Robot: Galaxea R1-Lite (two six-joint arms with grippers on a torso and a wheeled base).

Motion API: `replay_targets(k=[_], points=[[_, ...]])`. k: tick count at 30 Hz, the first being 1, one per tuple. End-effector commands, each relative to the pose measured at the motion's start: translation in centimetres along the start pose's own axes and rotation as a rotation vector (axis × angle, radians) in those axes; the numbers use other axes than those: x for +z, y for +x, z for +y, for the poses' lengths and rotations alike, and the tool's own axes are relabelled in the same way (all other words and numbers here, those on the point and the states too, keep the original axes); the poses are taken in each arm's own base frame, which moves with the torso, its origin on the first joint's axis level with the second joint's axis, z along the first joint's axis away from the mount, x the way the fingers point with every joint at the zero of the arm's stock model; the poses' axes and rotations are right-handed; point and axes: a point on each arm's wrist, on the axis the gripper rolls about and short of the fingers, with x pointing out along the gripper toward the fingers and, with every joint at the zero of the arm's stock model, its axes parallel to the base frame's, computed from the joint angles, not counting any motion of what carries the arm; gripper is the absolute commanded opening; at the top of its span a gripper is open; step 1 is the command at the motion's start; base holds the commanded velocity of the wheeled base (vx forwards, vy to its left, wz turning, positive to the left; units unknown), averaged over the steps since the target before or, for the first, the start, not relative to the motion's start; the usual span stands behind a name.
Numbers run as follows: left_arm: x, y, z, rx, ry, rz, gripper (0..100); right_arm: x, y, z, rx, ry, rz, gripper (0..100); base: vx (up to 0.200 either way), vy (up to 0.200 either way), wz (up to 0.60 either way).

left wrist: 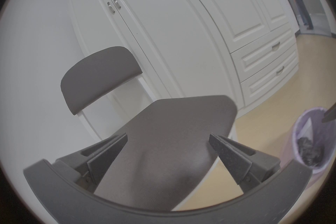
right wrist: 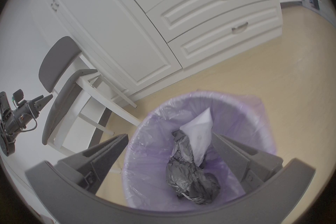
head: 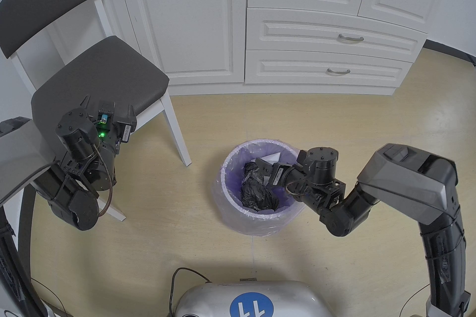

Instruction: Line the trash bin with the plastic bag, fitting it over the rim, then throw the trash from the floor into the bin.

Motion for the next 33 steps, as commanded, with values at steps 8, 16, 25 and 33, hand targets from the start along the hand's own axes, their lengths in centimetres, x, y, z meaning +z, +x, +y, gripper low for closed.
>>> replay_targets(k=[8, 16, 25, 33], points=[[2.1, -3.6, 2.2, -0.074, -0.094, -0.048, 100, 7.7, -4.2, -4.5, -0.136, -0.113, -0.093, 100, 0.0, 0.0, 0.0], [1.5, -3.0, 2.2, -0.065, -0.097, -0.034, 100, 7.3, -3.2, -9.5, -0.269, -0.164, 0.014, 100, 0.0, 0.0, 0.0], [1.3, -2.8, 2.2, -0.059, -0.092, -0.028, 100, 1.5, 1.6, -15.9, -0.374, -0.127, 0.13, 100, 0.0, 0.0, 0.0], [1.3, -2.7, 2.1, -0.061, -0.094, -0.029, 100, -0.3, 4.2, -17.0, -0.414, 0.005, 0.182, 100, 0.0, 0.0, 0.0]])
